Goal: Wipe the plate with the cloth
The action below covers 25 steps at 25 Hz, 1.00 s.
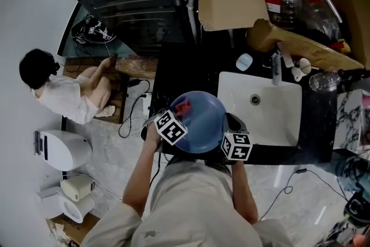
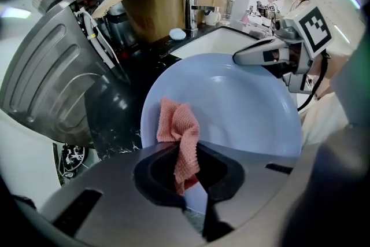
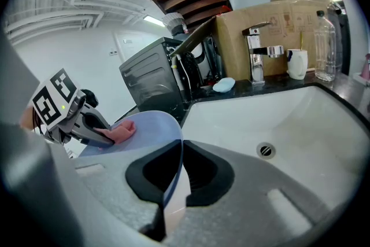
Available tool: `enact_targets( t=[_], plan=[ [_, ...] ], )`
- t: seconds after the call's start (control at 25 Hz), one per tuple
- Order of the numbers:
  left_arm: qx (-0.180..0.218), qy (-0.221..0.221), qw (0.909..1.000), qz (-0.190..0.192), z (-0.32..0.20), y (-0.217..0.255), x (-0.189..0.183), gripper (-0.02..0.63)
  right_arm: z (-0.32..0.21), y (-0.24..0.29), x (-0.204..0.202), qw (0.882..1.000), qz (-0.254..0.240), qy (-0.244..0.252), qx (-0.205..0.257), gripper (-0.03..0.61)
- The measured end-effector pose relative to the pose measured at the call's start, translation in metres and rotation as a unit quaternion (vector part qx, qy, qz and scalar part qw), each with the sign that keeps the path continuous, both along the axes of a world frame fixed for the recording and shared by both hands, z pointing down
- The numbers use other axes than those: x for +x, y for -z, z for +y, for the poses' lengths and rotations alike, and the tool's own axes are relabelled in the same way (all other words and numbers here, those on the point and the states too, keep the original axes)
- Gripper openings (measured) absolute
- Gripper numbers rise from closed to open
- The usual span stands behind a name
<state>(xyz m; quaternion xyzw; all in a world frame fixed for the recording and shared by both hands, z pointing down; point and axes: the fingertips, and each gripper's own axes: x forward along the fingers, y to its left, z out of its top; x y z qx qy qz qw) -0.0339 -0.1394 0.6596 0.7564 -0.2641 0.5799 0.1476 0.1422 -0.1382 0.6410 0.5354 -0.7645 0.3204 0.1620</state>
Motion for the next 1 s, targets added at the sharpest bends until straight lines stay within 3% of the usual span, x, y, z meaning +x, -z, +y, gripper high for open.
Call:
enact_targets(
  t=[0.52, 1.0],
  plan=[
    [0.047, 0.022, 0.9985, -0.02, -0.027, -0.004, 0.005, 0.034, 0.001, 0.0, 0.0, 1.0, -0.002, -0.003, -0.001, 0.017],
    [0.067, 0.016, 0.9976, 0.006, -0.037, -0.001, 0.034, 0.034, 0.0, 0.0, 0.0, 1.0, -0.002, -0.01, -0.001, 0.017]
  ],
)
